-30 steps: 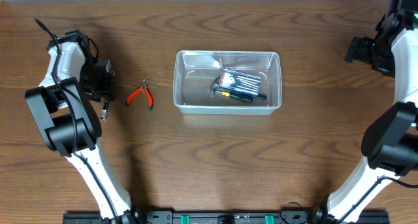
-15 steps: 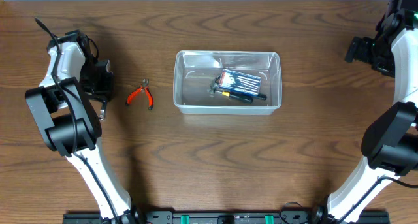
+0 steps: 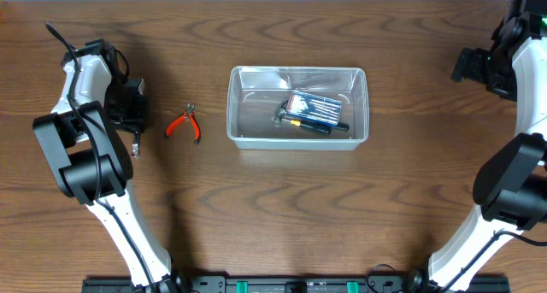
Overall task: Pack container
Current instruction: 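Lift the wrench and carry it right toward the container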
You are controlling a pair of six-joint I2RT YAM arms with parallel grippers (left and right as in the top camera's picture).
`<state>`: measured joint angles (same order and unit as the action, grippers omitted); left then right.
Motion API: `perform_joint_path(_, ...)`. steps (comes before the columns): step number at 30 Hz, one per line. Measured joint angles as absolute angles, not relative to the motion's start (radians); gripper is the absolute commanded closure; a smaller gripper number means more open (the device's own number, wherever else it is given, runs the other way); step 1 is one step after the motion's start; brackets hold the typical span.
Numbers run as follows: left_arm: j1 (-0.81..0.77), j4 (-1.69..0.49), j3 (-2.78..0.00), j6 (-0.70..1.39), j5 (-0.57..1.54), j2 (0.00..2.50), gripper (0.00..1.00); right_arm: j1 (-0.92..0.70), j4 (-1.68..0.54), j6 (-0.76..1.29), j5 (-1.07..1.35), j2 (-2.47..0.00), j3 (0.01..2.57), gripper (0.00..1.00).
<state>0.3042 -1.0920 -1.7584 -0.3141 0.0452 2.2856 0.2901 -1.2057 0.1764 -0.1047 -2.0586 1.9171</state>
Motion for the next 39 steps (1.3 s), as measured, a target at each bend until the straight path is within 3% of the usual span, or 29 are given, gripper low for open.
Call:
perform_joint_path(8, 0.304, -1.092, -1.758, -0.31, 0.046, 2.285, 0.93, 0.29, -1.205, 0.176, -0.105, -2.058, 1.917, 0.01)
perform_joint_path(39, 0.303, -1.09, -1.758, -0.28, 0.046, 2.212, 0.94, 0.29, -1.205, 0.176, -0.105, -2.058, 1.917, 0.01)
